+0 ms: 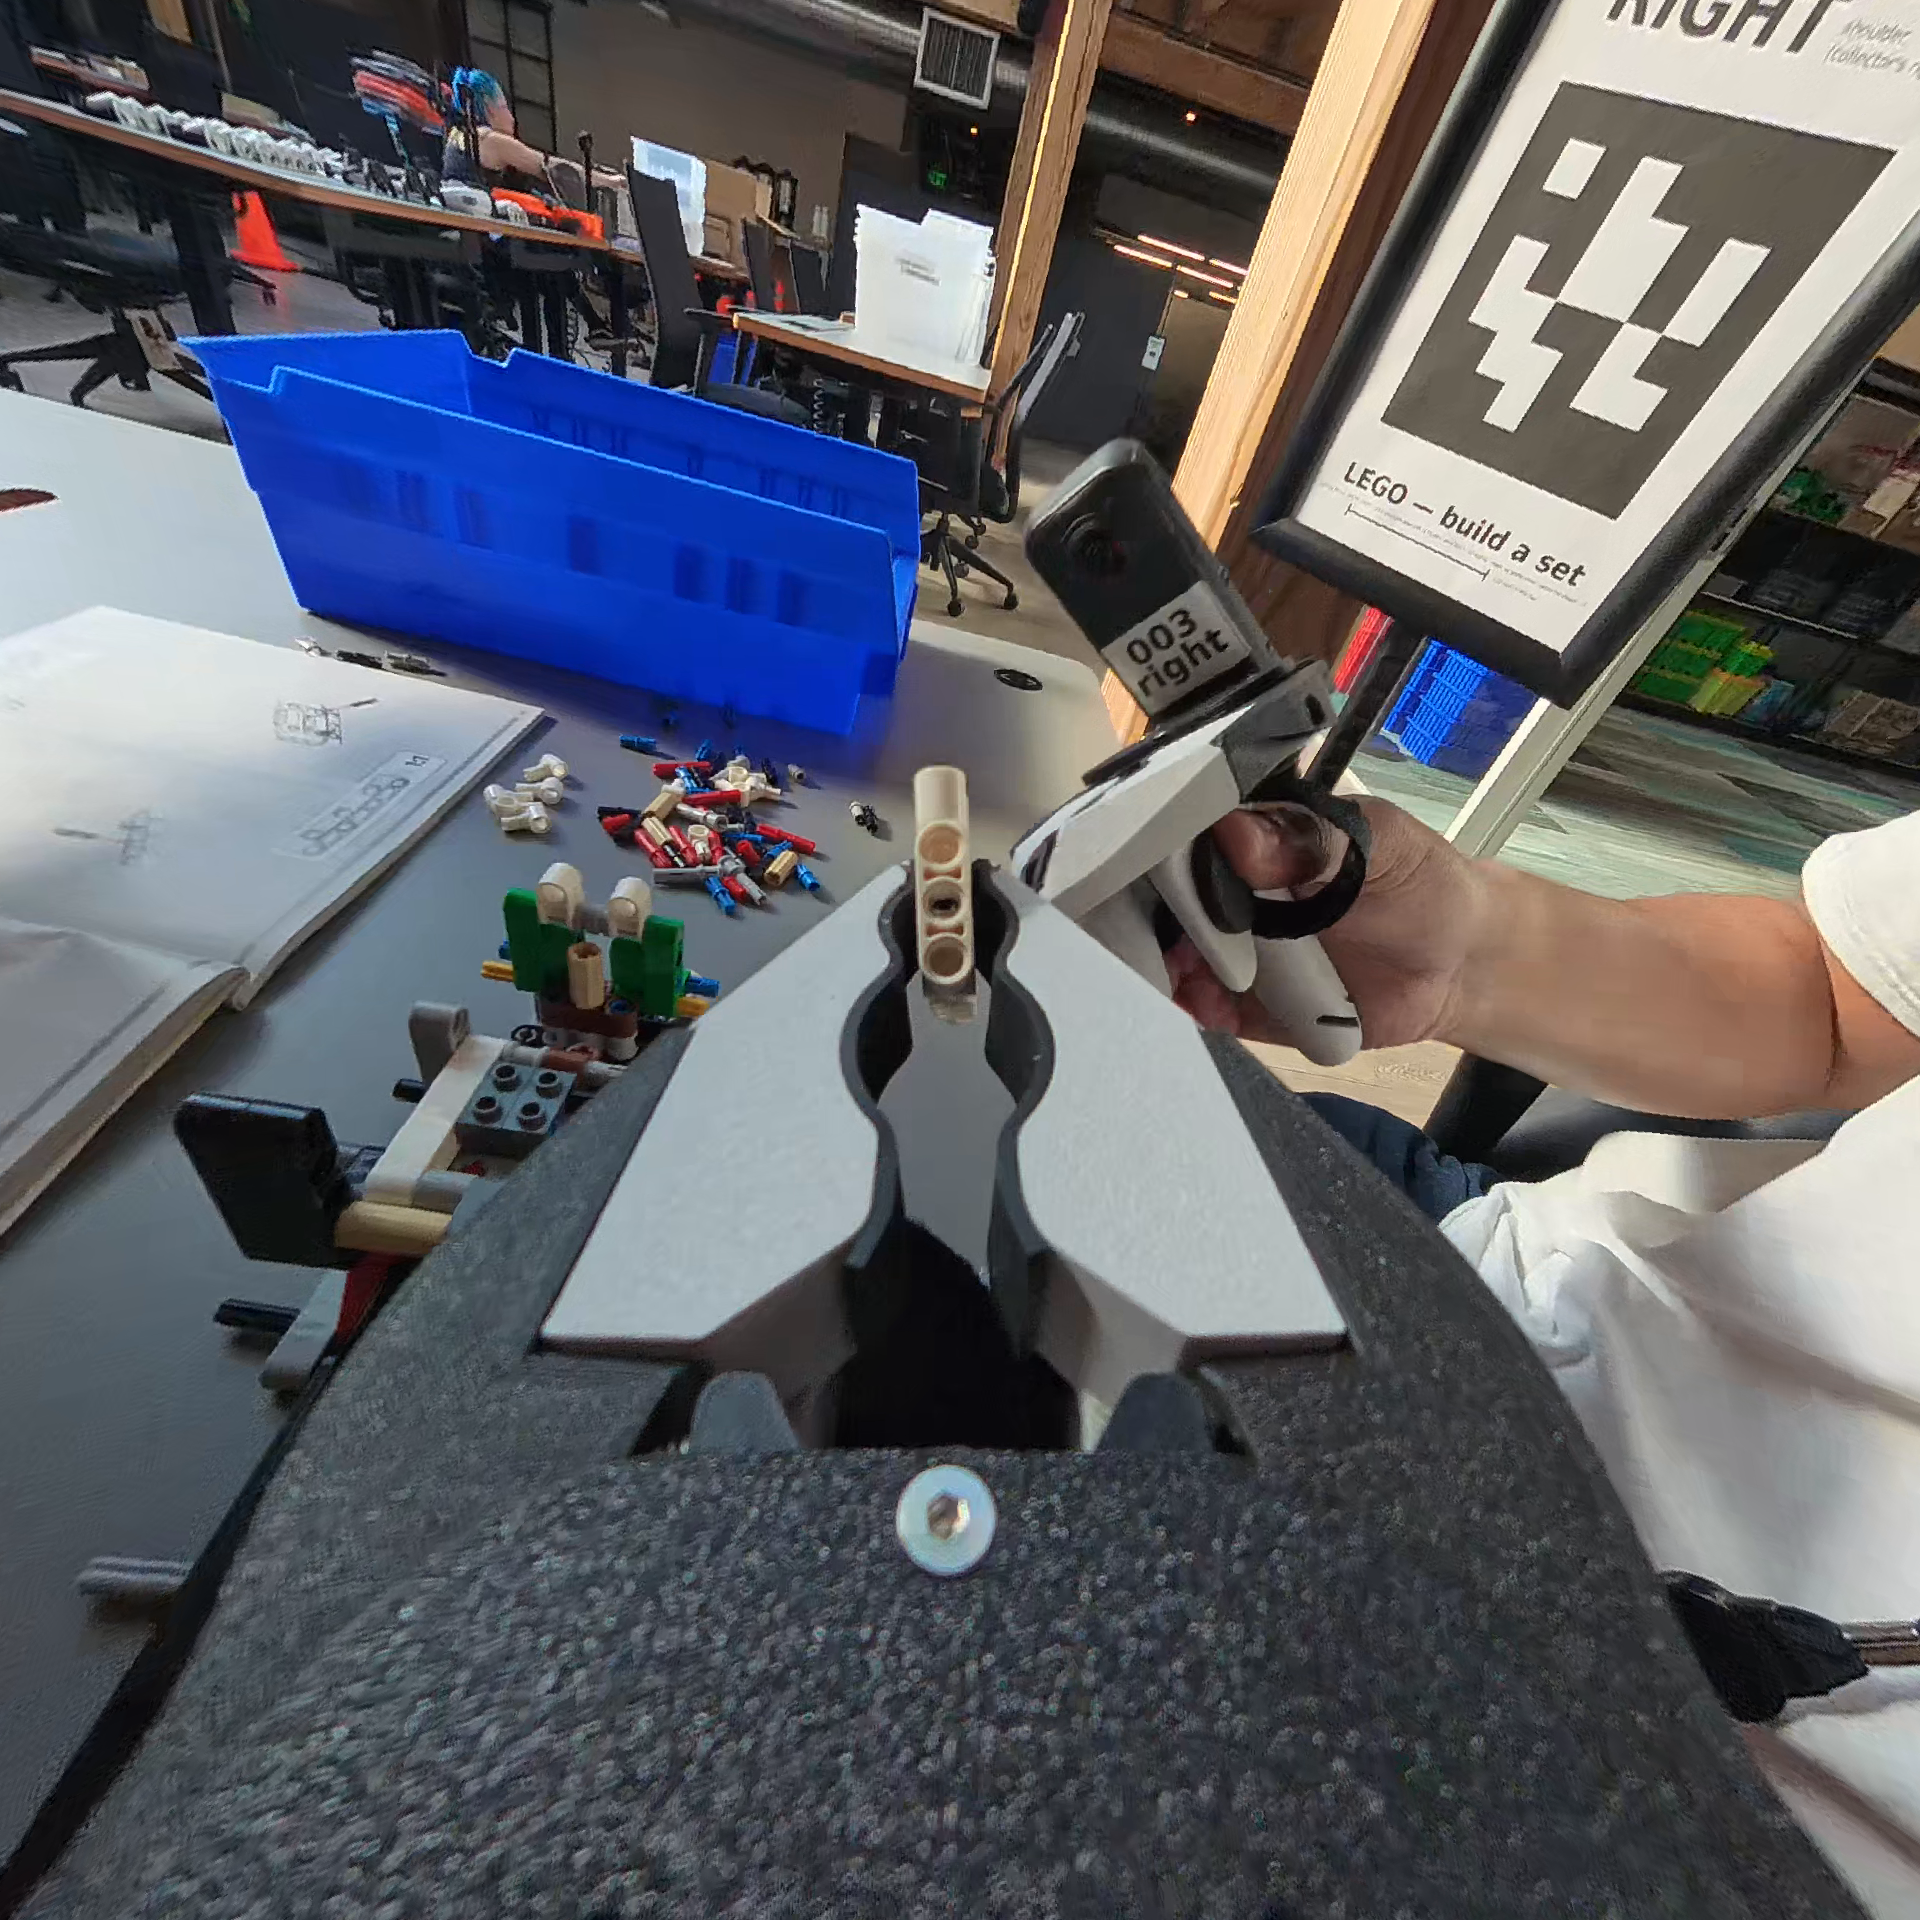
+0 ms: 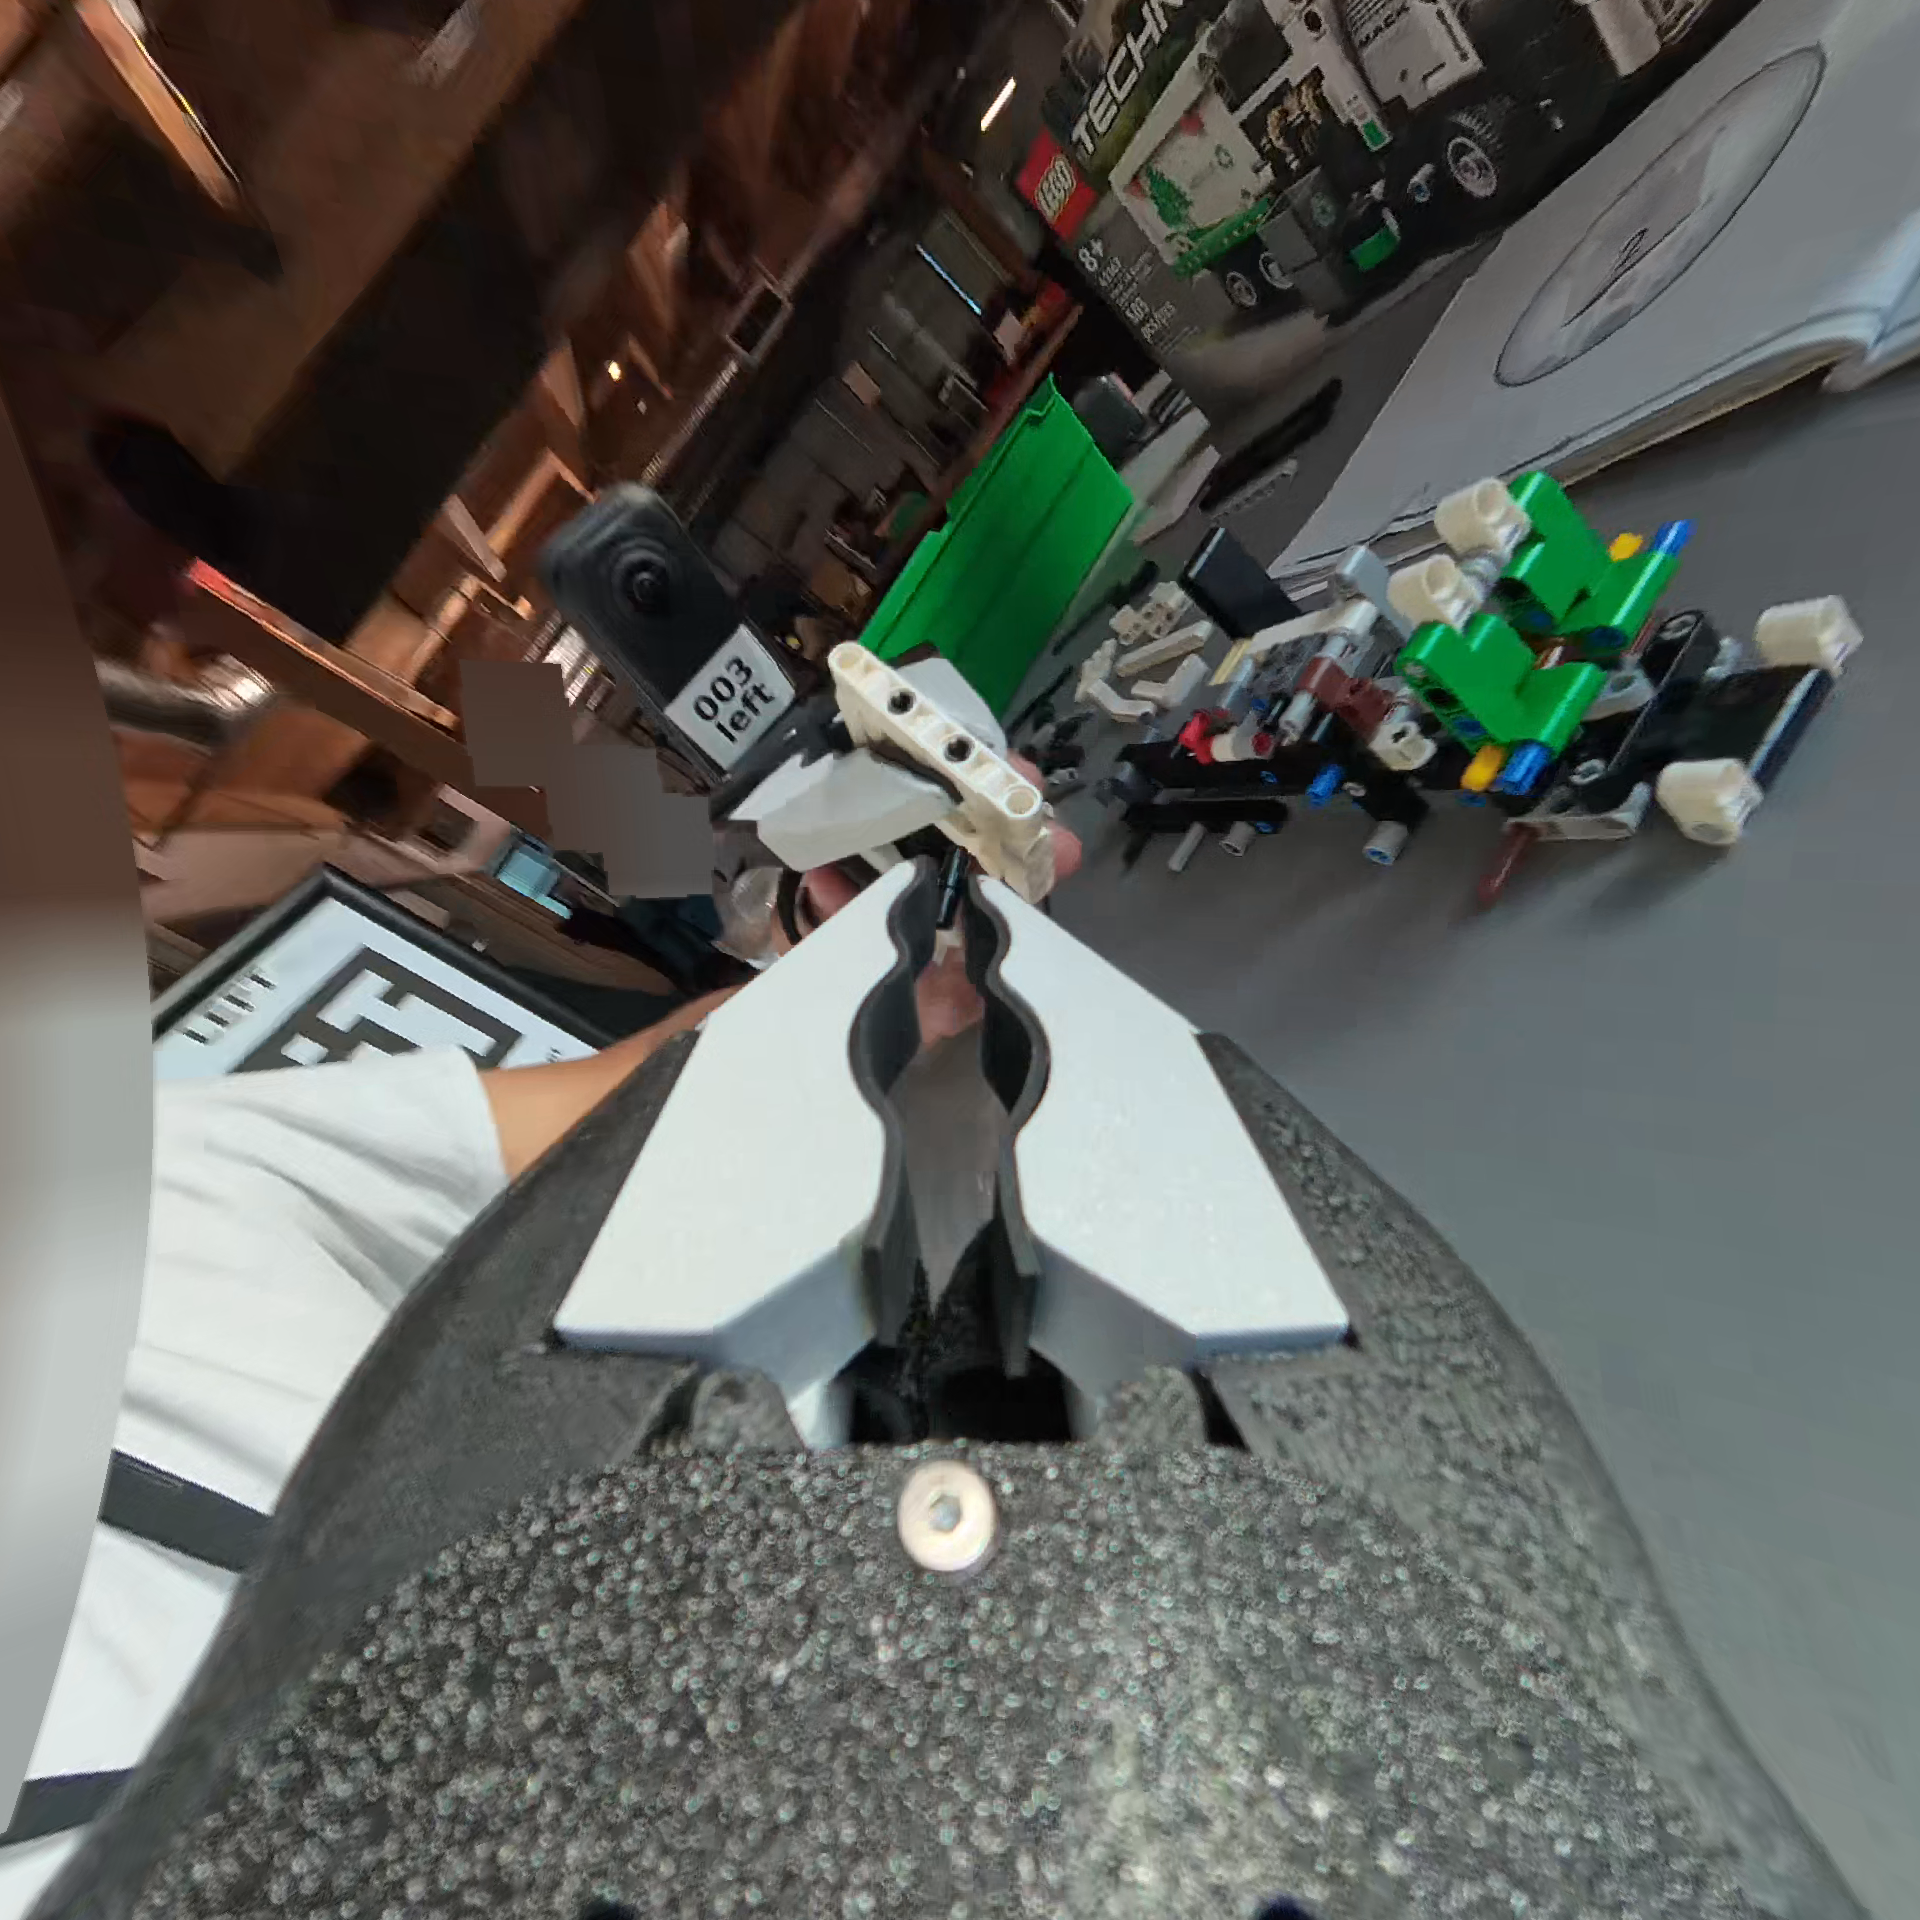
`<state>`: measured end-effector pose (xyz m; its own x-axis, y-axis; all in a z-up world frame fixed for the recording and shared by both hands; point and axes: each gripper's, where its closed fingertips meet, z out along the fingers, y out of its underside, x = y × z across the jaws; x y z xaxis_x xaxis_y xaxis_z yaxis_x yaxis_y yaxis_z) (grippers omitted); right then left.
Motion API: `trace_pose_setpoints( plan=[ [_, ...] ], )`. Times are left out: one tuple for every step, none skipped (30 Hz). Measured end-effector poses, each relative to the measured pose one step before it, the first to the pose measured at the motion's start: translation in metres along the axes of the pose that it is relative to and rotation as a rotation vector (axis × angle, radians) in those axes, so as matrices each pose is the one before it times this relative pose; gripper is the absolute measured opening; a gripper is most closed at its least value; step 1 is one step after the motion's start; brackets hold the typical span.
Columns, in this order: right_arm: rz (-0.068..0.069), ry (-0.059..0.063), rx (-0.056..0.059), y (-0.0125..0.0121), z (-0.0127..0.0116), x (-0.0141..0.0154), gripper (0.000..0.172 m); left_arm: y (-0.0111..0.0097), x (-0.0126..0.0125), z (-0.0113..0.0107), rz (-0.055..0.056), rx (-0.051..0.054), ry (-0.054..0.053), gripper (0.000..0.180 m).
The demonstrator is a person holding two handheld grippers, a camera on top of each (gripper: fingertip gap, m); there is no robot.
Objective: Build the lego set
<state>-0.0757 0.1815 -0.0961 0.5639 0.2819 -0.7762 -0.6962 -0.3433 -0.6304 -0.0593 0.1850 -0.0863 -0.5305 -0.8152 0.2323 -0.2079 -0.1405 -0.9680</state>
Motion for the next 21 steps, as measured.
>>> trace_pose_setpoints(
  plan=[
    [0.0785,-0.0364,0.0372,-0.0013,0.00181,-0.00172,0.003,-0.00252,0.00216,-0.0007,0.0004,0.0142,0.0084,0.006],
    [0.074,-0.0356,0.0382,-0.00114,0.00162,-0.00157,0.002,-0.00172,0.00153,-0.00044,0.0013,0.0105,0.0036,0.006],
    [0.0673,-0.0275,0.0288,0.00031,0.00157,-0.00026,0.002,-0.00107,0.00088,-0.0003,0.0036,0.0069,0.0005,0.006],
    [0.0479,-0.0156,0.0197,0.00079,0.00121,0.00068,0.001,-0.00058,0.00033,-0.00022,0.0027,0.0044,-0.0024,0.006],
    [0.0227,-0.0269,0.0306,-0.00191,0.00005,-0.00255,0.002,-0.00028,0.00062,-0.00003,0.0004,0.0024,0.0003,0.006],
    [0.01,-0.0188,0.0193,-0.00101,-0.00032,-0.00219,0.002,-0.00025,0.00036,0.0003,0.001,0.0022,-0.0023,0.006],
    [0.0037,-0.0184,0.0126,-0.00049,-0.00035,-0.00241,0.002,0.00081,-0.00086,0.00022,0.0056,-0.0051,-0.0109,0.006],
    [0.0084,0.0012,0.0072,0.00002,-0.00085,0.00014,0.002,0.00134,-0.0009,0.00043,0.0129,-0.0078,-0.0105,0.006],
    [0.0015,-0.0007,0.0125,-0.00087,-0.0011,-0.00018,0.001,-0.00032,-0.00052,-0.00015,0.0113,0.0017,-0.0089,0.005],
    [0.0037,0.0018,0.0075,-0.00053,-0.00105,0.00014,0.001,-0.0006,-0.00066,-0.00031,0.0071,0.003,-0.008,0.005],
    [0.0037,0.0085,0.0146,-0.00175,-0.00111,0.00123,0.001,0.00041,-0.00075,-0.00001,0.0028,-0.0035,-0.0056,0.006],
    [0.0069,0.0105,0.0075,-0.00114,-0.00047,0.00185,0.001,0.00064,-0.00085,0.00015,-0.0004,-0.0029,-0.0045,0.006],
    [0.0119,0.0008,0.0013,-0.00043,0.00051,0.00101,0.001,-0.00034,-0.00002,0.00001,-0.0018,0.0045,0.0005,0.005],
    [0.0166,0.0004,0.0014,-0.00034,0.00096,0.00133,0.001,0.00041,0.00083,0.00036,-0.005,-0.0016,0.0066,0.006],
    [0.0128,0.0023,-0.0006,-0.0003,0.00067,0.00123,0.001,0.00062,-0.00107,0.00022,-0.0012,-0.0021,-0.0063,0.006],
    [0.0051,0.0018,0.0046,-0.0009,0.00017,0.00047,0.002,0.00026,-0.00085,0.00004,0.0017,-0.001,-0.0063,0.006],
    [0.0022,0.0092,0.0077,-0.00062,-0.00015,0.00125,0.001,0.00075,-0.0007,0.00014,0.0022,-0.0047,-0.0051,0.006],
    [0.0024,0.005,0.0018,0.00046,0.00021,0.00045,0.001,0.00046,-0.00028,-0.00008,0.0025,-0.0022,-0.0028,0.006],
    [0.0013,0.0054,0.0112,-0.00084,-0.00029,0.00053,0.001,0.00035,-0.00039,0.00017,0.0015,-0.002,-0.0057,0.006],
    [0.0066,0.0029,0.0151,-0.00119,-0.00048,0.00071,0.001,0.0005,-0.00054,0.00017,0.0032,-0.0028,-0.0081,0.006],
    [0.0118,0.0015,0.0024,0.00019,0.0004,0.00079,0.001,0.00022,-0.00037,0.00014,0.0063,0.0001,-0.0095,0.005]
  ],
)
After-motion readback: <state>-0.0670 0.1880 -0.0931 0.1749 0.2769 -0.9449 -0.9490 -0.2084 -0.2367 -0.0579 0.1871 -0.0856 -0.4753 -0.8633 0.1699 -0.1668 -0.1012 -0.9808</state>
